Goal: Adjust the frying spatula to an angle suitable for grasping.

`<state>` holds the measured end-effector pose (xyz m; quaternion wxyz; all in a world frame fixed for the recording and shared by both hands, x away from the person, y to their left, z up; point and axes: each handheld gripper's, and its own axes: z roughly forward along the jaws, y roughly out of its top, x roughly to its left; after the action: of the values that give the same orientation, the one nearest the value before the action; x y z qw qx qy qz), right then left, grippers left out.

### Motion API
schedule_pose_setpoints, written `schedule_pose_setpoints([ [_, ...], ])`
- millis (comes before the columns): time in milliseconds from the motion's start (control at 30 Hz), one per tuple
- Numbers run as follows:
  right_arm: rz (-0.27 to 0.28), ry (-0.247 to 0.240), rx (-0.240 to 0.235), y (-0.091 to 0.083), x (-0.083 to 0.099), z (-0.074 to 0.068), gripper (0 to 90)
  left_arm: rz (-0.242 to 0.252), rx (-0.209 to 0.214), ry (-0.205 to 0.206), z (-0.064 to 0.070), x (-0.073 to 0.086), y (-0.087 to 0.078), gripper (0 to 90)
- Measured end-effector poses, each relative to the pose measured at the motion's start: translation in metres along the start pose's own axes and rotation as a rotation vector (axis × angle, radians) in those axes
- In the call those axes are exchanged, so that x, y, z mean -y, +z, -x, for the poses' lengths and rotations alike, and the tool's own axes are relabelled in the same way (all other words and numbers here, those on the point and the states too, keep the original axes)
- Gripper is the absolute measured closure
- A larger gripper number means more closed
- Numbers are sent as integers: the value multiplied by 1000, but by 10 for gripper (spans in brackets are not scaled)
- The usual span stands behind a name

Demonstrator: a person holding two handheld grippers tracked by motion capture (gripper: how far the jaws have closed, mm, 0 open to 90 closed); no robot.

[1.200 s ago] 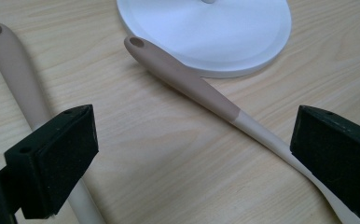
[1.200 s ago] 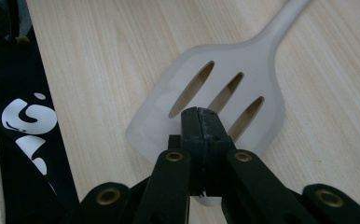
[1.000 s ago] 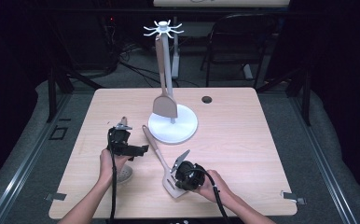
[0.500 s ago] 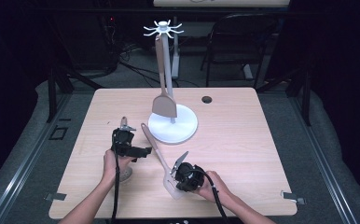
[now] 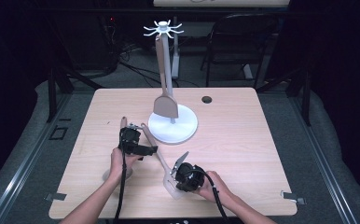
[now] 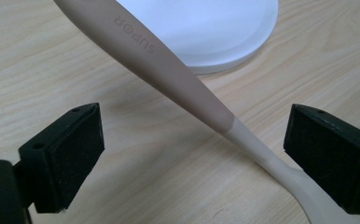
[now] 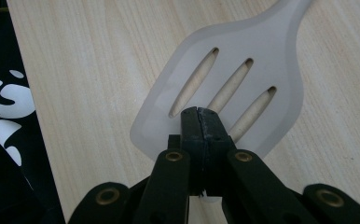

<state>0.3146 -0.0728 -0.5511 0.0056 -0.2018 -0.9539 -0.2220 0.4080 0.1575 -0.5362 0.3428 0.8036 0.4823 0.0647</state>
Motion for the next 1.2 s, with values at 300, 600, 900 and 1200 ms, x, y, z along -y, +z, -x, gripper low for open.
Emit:
schedule_pose_setpoints([
  [300,3,1,-5,0,0,1,900,-18,40,-26,-1,-2,11,187],
  [600,6,-3,-5,0,0,1,900,-47,71,-30,4,-8,26,253],
  [900,8,-5,-9,0,1,2,900,-76,45,-85,4,-11,33,356],
  [1200,7,-15,-4,0,1,2,900,-80,52,-141,-1,-11,33,506],
])
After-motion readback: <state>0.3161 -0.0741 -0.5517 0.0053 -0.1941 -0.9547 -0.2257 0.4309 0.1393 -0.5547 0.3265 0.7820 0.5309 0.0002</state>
